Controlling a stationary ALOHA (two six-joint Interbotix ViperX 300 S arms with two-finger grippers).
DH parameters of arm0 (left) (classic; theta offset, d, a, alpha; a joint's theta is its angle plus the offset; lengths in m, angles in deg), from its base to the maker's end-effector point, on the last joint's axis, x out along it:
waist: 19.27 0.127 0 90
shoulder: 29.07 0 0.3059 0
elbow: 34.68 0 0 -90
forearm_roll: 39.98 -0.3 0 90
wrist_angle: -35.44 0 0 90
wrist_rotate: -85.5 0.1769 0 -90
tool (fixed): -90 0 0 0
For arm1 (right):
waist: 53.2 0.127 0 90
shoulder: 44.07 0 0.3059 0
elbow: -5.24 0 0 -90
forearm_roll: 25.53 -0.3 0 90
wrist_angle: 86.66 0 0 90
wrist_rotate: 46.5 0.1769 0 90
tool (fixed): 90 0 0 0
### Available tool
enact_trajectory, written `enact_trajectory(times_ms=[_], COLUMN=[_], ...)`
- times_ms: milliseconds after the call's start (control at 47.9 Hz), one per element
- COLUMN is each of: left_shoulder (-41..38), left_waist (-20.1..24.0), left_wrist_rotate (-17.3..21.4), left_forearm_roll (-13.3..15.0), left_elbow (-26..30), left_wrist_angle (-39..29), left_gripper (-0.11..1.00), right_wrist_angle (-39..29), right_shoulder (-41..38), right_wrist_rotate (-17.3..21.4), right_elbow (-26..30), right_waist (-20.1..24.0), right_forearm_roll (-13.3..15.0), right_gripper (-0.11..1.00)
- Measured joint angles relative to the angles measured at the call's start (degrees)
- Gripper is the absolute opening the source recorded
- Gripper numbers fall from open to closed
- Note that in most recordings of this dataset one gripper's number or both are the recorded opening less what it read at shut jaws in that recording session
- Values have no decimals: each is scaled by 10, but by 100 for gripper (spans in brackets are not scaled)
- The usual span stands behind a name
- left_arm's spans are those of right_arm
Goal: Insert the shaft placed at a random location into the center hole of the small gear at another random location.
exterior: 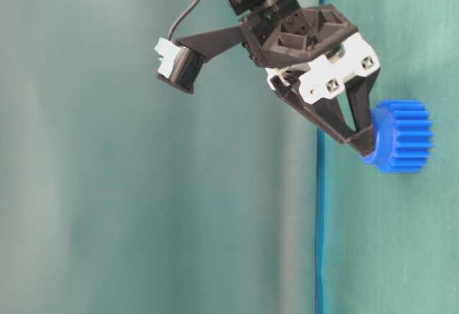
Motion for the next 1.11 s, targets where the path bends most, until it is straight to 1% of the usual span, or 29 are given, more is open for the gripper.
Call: enact_trajectory(times_ms=[104, 250, 397, 543, 814, 960, 1106], left_shoulder=[0, -1, -1, -1, -1, -1, -1], left_waist=[0, 0, 0, 0, 0, 0, 0], left_wrist_rotate=[0, 0, 0, 0, 0, 0, 0], left_forearm_roll=[0, 0, 1, 1, 1, 1, 1], left_elbow=[0, 0, 0, -1, 0, -2, -4], left_wrist_angle=[0, 0, 0, 0, 0, 0, 0], left_gripper=[0, 0, 0, 0, 0, 0, 0], right_wrist_angle=[-16, -47, -80, -89, -95, -107, -137], right_shoulder=[28, 93, 161, 200, 267, 328, 393], right_wrist_rotate=[-1, -9, -9, -9, -4, -3, -4], right_elbow=[1, 1, 0, -13, -80, -123, -158], right_waist=[2, 2, 3, 3, 2, 4, 4], right_forearm_roll=[0, 2, 13, 14, 13, 9, 8], right_gripper=[87, 87, 87, 87, 87, 87, 87])
